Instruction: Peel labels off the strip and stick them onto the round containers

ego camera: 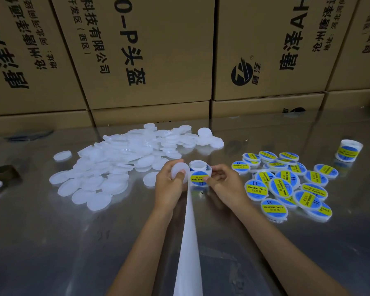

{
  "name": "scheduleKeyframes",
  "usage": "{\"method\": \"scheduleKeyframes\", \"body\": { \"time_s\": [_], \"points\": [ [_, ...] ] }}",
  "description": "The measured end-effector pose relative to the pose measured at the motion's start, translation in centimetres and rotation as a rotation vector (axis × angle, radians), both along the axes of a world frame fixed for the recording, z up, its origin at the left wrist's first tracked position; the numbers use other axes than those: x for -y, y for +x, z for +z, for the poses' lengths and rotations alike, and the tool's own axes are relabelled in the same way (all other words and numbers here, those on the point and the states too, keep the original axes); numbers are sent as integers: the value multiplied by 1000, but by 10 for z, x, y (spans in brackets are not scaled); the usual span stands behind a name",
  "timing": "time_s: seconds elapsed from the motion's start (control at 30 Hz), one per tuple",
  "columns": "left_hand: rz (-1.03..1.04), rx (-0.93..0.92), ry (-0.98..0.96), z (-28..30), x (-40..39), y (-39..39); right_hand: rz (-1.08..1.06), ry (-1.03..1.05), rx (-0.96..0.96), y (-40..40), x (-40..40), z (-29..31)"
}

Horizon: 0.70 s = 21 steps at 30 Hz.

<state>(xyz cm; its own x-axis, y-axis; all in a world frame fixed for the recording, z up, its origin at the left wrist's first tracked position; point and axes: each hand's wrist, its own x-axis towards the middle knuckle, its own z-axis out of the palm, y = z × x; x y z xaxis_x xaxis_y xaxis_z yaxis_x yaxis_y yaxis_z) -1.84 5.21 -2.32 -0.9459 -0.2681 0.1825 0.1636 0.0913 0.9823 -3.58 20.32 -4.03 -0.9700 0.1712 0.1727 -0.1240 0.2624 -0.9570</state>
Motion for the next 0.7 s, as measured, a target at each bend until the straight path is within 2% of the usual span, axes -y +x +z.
{"method": "scheduleKeyframes", "body": {
  "time_s": [0.1, 0.2, 0.37, 0.7],
  "points": [
    [-34, 88, 82, 1, 2, -1, -60, -9, -16, 3, 1, -3],
    [-194, 211, 174, 5, 0, 2, -30, -10, -19, 8, 1, -2],
    [-242, 222, 107, 5, -2, 4, 120, -31, -2, 19, 1, 1],
    [-274, 230, 96, 2, 2, -1, 98, 28, -39, 30, 4, 1]
  ]
}}
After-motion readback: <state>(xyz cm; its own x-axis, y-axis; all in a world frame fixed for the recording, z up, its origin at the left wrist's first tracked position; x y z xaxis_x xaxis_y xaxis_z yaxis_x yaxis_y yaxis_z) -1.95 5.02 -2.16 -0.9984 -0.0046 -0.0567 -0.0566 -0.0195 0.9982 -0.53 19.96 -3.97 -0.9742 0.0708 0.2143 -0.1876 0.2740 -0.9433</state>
